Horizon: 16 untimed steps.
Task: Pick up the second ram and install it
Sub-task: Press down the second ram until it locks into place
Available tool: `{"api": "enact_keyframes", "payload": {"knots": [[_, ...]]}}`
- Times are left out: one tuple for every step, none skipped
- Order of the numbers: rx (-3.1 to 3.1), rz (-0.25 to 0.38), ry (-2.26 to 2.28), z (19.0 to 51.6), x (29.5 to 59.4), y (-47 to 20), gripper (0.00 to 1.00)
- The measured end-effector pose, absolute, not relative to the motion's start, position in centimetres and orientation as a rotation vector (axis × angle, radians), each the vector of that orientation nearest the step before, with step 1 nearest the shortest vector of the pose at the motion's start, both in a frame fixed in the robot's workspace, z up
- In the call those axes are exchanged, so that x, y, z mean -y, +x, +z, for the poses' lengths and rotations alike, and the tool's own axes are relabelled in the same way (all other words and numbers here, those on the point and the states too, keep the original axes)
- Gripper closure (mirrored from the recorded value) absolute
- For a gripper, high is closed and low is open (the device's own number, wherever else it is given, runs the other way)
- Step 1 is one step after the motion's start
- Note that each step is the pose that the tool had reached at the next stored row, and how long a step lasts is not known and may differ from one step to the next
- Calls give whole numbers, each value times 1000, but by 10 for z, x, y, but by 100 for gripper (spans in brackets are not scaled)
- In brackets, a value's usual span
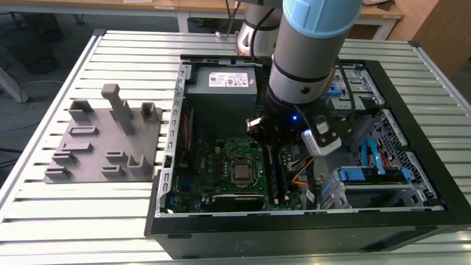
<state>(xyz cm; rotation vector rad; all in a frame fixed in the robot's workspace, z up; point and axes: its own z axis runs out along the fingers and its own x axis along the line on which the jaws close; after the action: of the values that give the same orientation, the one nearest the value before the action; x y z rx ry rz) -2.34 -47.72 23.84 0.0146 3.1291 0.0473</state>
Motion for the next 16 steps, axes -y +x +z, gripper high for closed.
{"api": "enact_keyframes", "payload": {"knots": [[-3129, 47, 15, 237, 477, -23, 89], [-3129, 47, 15, 235, 477, -23, 89], [-3129, 47, 15, 233, 477, -23, 89], [-3130, 47, 15, 231, 476, -23, 89], [-3130, 47, 15, 229, 476, -23, 89], [-3130, 48, 15, 227, 476, -23, 89], [-3130, 47, 15, 226, 476, -23, 89], [-3130, 47, 15, 224, 475, -23, 89], [-3130, 47, 15, 222, 475, -23, 89], [-3130, 46, 15, 221, 475, -23, 89], [-3131, 45, 15, 219, 475, -24, 89], [-3131, 44, 15, 218, 474, -24, 89], [-3131, 45, 15, 216, 474, -24, 89], [-3131, 45, 15, 215, 473, -24, 89], [-3131, 46, 15, 214, 473, -23, 89], [-3131, 46, 15, 214, 473, -23, 89]]}}
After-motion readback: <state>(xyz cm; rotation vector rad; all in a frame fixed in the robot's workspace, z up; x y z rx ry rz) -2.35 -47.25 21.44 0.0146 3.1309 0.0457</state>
